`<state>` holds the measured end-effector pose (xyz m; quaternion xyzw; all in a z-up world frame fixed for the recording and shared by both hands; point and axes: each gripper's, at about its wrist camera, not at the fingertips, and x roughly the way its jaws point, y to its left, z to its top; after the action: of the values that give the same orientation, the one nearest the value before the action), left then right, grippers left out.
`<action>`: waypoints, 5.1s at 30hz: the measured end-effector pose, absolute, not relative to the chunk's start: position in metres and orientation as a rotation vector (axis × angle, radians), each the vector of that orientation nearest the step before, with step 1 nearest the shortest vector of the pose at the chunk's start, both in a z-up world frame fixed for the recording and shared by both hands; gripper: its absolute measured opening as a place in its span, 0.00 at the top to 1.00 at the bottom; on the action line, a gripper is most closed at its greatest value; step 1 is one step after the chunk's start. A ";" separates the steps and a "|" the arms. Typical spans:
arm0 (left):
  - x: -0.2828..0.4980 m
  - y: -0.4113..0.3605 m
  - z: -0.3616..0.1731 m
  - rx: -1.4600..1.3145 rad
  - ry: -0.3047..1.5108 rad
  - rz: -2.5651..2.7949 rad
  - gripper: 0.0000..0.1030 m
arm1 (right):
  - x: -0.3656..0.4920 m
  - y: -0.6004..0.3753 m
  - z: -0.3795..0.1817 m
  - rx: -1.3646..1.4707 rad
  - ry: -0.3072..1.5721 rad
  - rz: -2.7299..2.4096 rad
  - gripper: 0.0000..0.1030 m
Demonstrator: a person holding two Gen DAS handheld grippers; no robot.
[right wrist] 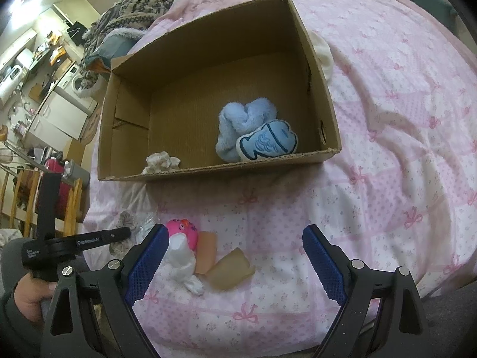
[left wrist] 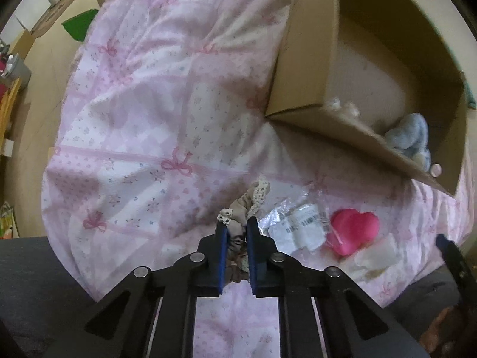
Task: Organize soft objects
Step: 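Move left tool back and grasp the beige lace scrunchies, then grasp the tan pad with right tool while left tool lifts the scrunchies, then lower scrunchies into the box with left tool while right tool drops the pad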
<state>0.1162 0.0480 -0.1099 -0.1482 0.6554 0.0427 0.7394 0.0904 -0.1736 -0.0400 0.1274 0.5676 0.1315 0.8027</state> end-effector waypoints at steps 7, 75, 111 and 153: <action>0.106 0.059 -0.089 -0.342 1.382 0.064 0.89 | 0.091 -0.170 -0.068 0.242 1.366 0.294 0.15; 0.166 0.002 -0.005 -0.086 0.980 -0.032 0.89 | 0.145 -0.171 0.013 0.282 0.945 0.423 0.88; 0.166 0.004 -0.037 -0.096 0.991 -0.056 0.89 | 0.152 -0.162 -0.017 0.263 1.012 0.382 0.77; 0.144 0.008 -0.018 -0.074 0.932 -0.010 0.38 | 0.149 -0.173 -0.005 0.314 0.978 0.337 0.25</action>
<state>0.1444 0.0080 -0.0177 -0.0356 0.4492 -0.0049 0.8927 0.1494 -0.1728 -0.0046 0.1493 0.4655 0.1606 0.8575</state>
